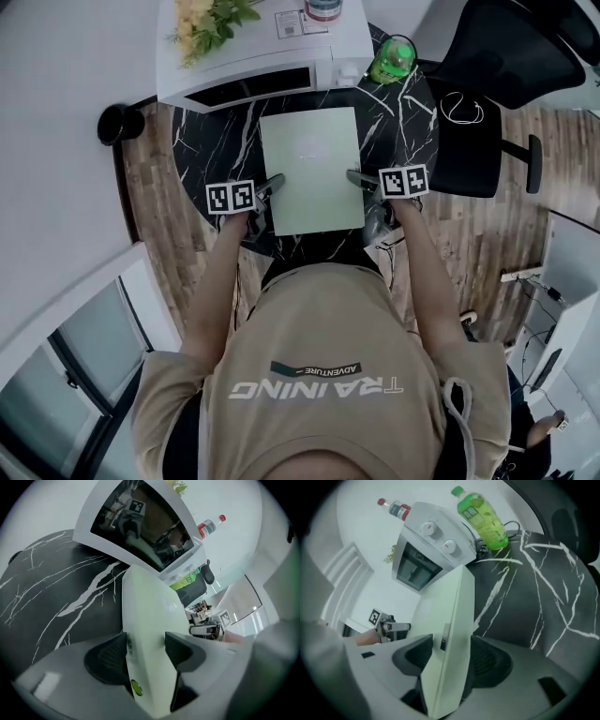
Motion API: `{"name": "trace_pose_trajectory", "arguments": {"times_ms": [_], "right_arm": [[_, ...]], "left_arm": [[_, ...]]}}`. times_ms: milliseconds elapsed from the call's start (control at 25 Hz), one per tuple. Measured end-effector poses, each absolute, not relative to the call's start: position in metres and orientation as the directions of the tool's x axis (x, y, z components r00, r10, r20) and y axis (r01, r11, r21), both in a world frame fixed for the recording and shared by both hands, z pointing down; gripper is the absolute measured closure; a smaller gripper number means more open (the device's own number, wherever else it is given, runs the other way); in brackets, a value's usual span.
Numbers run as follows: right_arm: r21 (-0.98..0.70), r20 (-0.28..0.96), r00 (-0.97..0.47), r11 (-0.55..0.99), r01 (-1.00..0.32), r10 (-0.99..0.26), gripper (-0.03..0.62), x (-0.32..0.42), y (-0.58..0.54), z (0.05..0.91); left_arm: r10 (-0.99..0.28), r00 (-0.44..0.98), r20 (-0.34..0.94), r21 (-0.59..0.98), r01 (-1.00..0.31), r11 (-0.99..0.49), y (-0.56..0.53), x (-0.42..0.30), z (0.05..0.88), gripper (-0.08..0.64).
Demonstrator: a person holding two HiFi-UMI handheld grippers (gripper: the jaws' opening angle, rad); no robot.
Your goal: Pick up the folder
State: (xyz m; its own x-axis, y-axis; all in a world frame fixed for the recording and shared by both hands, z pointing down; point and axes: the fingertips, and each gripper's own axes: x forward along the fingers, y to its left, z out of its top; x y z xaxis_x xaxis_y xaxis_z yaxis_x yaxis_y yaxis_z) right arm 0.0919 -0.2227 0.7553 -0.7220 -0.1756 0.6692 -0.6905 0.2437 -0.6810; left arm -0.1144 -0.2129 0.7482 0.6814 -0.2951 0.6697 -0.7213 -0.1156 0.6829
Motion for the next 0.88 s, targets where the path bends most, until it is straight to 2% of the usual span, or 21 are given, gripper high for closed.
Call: {"name": "trace_pose_trajectory", "arguments": {"times_ms": [200,360,440,560,880], "right_arm": [[-0.747,0.62,-0.78,0.239,-0.62,-0.087,0.37,0.086,-0.221,0.76],[-0.773,0.605,-0.795,0.216,-0.597,-0.032,0.324,0.078,-0.222,0.769],[-0.774,0.608,-0.794,0.216,-0.595,-0.01,0.323,0.078,-0.222,0.771],[-0.777,0.609,-0.793,0.213,-0.593,0.014,0.324,0.076,-0.223,0.771],[-0.785,0.603,-0.797,0.205,-0.585,0.034,0.324,0.077,-0.222,0.772]], "left_arm": [[-0.263,0.717,0.646,0.72,-0.686,-0.104,-0.213,-0.114,0.751,0.316],[-0.234,0.742,0.629,0.749,-0.658,-0.072,-0.212,-0.112,0.758,0.301],[-0.215,0.754,0.62,0.764,-0.643,-0.054,-0.212,-0.111,0.762,0.293],[-0.21,0.78,0.59,0.794,-0.607,-0.021,-0.213,-0.11,0.767,0.259],[-0.2,0.81,0.551,0.825,-0.565,-0.018,-0.213,-0.107,0.768,0.259]]}}
